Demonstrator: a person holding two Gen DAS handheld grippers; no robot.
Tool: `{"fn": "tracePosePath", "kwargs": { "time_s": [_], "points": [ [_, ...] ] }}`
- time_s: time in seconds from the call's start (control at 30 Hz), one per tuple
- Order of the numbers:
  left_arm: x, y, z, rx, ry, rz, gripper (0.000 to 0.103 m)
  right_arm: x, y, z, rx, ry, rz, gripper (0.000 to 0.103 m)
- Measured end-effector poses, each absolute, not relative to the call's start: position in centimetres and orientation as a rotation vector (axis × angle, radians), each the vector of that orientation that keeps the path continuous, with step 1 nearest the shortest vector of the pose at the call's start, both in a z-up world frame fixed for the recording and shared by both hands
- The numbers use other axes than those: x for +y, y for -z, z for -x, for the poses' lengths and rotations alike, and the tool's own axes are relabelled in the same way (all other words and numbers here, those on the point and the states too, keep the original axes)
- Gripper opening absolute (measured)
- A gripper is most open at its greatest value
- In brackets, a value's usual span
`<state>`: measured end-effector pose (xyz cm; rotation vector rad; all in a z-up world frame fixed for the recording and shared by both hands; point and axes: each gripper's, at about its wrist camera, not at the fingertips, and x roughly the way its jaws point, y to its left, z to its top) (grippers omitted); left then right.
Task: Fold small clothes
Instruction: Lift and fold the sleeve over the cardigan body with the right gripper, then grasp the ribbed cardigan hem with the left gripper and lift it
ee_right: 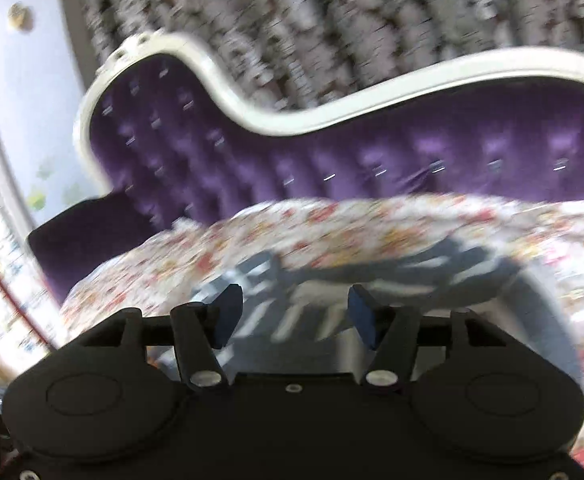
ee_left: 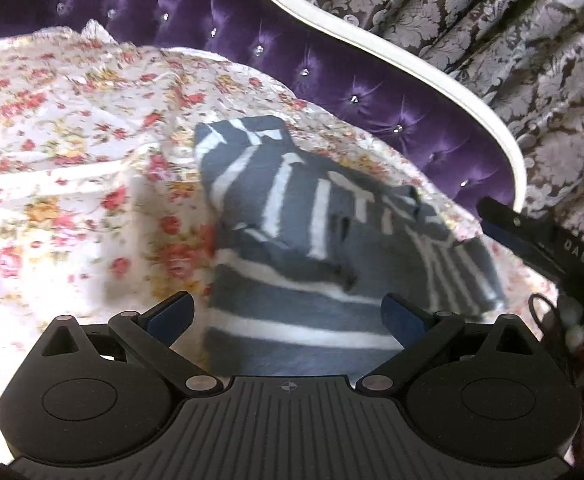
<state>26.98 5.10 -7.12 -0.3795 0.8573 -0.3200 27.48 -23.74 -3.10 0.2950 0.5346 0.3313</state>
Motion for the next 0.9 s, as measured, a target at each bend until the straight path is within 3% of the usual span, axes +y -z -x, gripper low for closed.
{"fn": "tracePosePath", "kwargs": {
  "time_s": [0.37,0.77,0.8,0.87,0.9],
  "points": [
    [-1.5,5.8,-33.2,0.925,0.410,0.406,0.101,-30.3,3.1,-28.3,0.536,-0.169,-0.449,0.080],
    [-4.1,8.2,-36.1,0.993,0.339,0.374,0.098,-34.3,2.2,-27.9,0.484,-0.110,-0.551,0.081],
    [-4.4,8.2,-36.2,0.992,0.351,0.365,0.090,-34.6,2.2,-27.9,0.481,-0.109,-0.559,0.081],
    [-5.1,8.2,-36.3,1.006,0.376,0.346,0.053,-35.1,2.1,-27.7,0.473,-0.104,-0.567,0.081],
    [-5.4,8.2,-36.2,1.014,0.380,0.331,0.043,-35.4,2.1,-27.7,0.470,-0.098,-0.568,0.081]
  ]
}}
